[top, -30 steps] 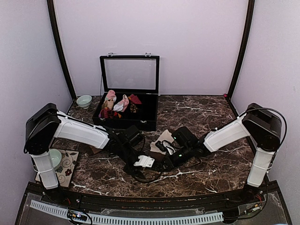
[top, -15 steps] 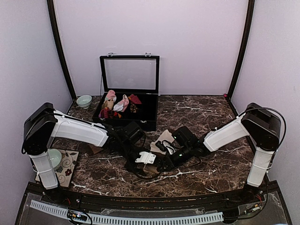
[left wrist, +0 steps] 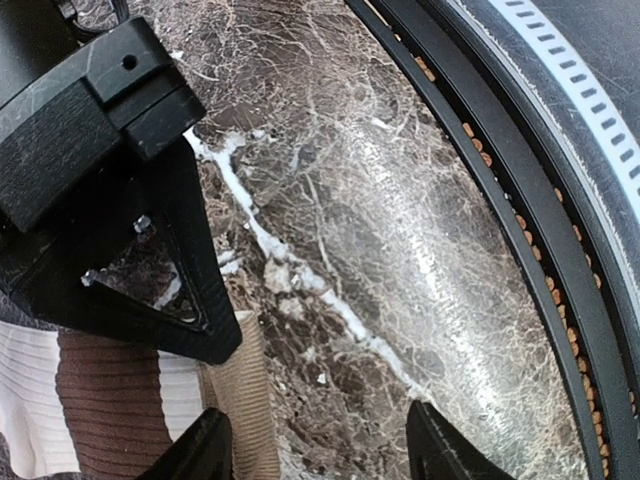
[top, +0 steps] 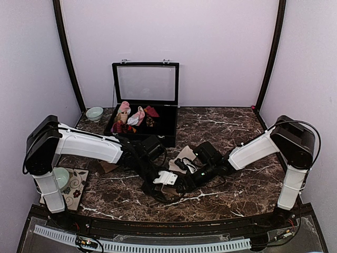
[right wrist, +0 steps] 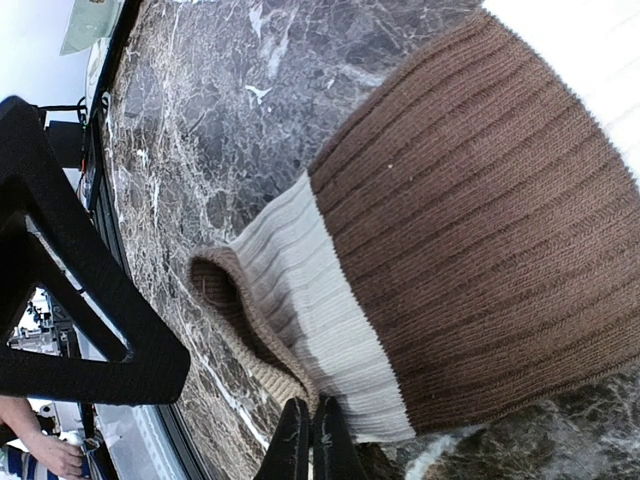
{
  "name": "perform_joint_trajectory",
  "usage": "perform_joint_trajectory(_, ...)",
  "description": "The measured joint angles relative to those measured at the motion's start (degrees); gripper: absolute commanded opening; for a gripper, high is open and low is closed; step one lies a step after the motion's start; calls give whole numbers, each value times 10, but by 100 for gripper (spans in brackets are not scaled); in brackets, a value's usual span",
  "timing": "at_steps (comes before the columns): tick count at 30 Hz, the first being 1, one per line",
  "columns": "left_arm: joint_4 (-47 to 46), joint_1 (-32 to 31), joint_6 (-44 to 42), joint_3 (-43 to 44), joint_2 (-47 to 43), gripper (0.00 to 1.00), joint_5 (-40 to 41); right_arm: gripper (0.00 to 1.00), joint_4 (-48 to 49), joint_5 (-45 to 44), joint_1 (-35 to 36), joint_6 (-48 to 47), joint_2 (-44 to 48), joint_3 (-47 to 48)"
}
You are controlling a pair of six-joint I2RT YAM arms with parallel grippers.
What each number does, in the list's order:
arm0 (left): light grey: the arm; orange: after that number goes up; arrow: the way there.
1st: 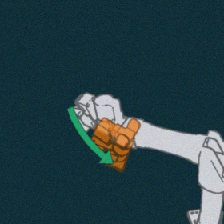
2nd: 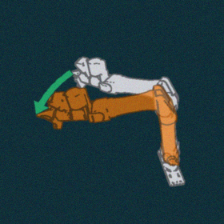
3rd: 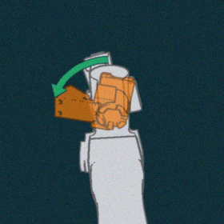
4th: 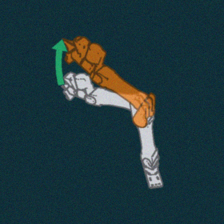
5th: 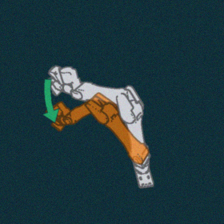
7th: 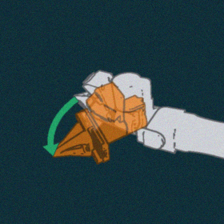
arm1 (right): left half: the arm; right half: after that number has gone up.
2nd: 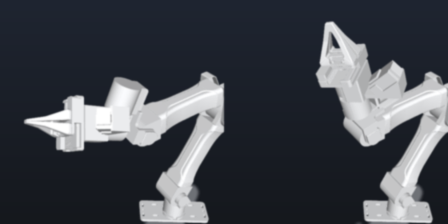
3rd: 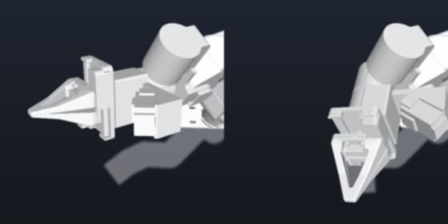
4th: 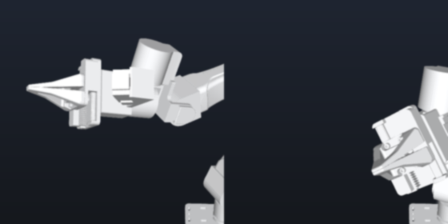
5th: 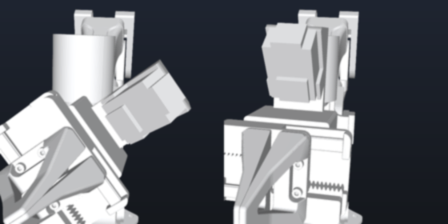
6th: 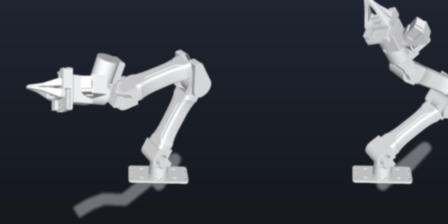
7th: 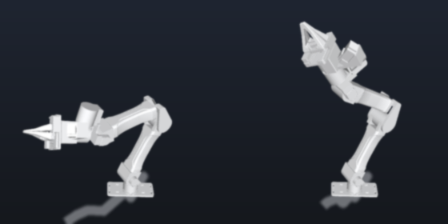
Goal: Roll the socks
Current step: Roll the sock at the center of the board.
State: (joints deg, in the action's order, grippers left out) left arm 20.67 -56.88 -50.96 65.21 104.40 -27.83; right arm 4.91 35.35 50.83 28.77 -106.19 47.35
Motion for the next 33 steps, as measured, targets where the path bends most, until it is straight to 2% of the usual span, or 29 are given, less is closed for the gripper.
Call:
perform_joint_trajectory(20, -6, 16, -16, 15, 53, 51, 37, 0, 2, 0, -2, -2, 1, -2)
perform_joint_trajectory(33, -12, 27, -27, 21, 62, 13, 49, 0, 17, 5, -3, -2, 1, -9)
